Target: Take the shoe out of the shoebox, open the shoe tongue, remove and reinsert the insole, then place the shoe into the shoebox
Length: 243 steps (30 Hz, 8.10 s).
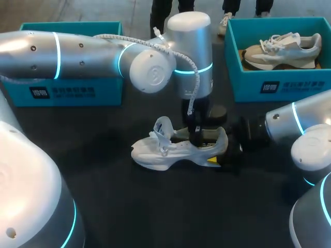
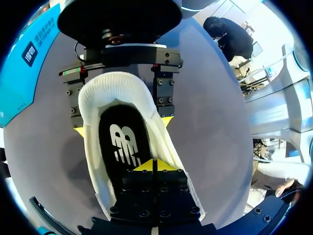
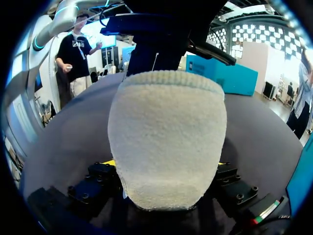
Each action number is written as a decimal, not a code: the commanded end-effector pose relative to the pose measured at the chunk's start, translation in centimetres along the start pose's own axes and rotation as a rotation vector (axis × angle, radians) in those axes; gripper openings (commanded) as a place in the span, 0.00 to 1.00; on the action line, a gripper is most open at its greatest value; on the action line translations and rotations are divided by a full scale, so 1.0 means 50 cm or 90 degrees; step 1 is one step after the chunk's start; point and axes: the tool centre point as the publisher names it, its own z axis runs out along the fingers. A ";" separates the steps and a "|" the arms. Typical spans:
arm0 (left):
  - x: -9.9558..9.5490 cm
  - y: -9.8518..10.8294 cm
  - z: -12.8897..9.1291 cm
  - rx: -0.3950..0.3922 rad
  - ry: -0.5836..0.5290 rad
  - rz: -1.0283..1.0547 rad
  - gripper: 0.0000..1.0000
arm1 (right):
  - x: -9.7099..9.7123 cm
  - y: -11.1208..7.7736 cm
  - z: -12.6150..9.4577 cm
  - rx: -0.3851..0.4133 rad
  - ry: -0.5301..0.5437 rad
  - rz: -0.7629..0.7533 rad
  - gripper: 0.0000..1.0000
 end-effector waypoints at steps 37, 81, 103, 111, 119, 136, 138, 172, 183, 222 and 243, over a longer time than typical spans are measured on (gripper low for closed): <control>-0.014 0.017 0.091 -0.069 -0.079 0.005 0.00 | 0.000 0.002 0.007 0.004 -0.002 0.001 0.00; 0.002 0.040 -0.022 0.010 -0.170 -0.030 0.00 | 0.000 0.002 0.007 0.004 -0.002 0.001 0.00; 0.005 0.067 -0.062 0.120 -0.118 -0.035 0.00 | 0.000 0.002 0.007 0.004 -0.002 0.001 0.00; 0.007 0.064 -0.070 0.144 -0.098 -0.026 0.00 | 0.000 0.002 0.007 0.004 -0.002 0.001 0.00; 0.009 0.065 -0.090 0.186 -0.085 -0.022 0.00 | 0.000 0.002 0.007 0.004 -0.002 0.001 0.00; 0.022 0.041 -0.117 0.244 -0.074 0.023 0.00 | 0.000 0.002 0.007 0.004 -0.002 0.001 0.00; 0.024 0.035 -0.121 0.250 -0.073 0.028 0.00 | 0.000 0.002 0.007 0.004 -0.002 0.001 0.00; 0.061 0.001 -0.152 0.244 -0.091 0.067 0.42 | 0.000 0.002 0.007 0.004 -0.002 0.001 0.00; 0.068 -0.002 -0.142 0.231 -0.092 0.077 0.35 | 0.000 0.002 0.007 0.004 -0.002 0.001 0.00; 0.095 -0.005 -0.166 0.202 -0.101 0.097 0.00 | 0.000 0.002 0.007 0.004 -0.002 0.001 0.00; 0.177 -0.001 -0.248 0.166 -0.257 0.112 0.00 | 0.000 0.002 0.007 0.004 -0.002 0.001 0.00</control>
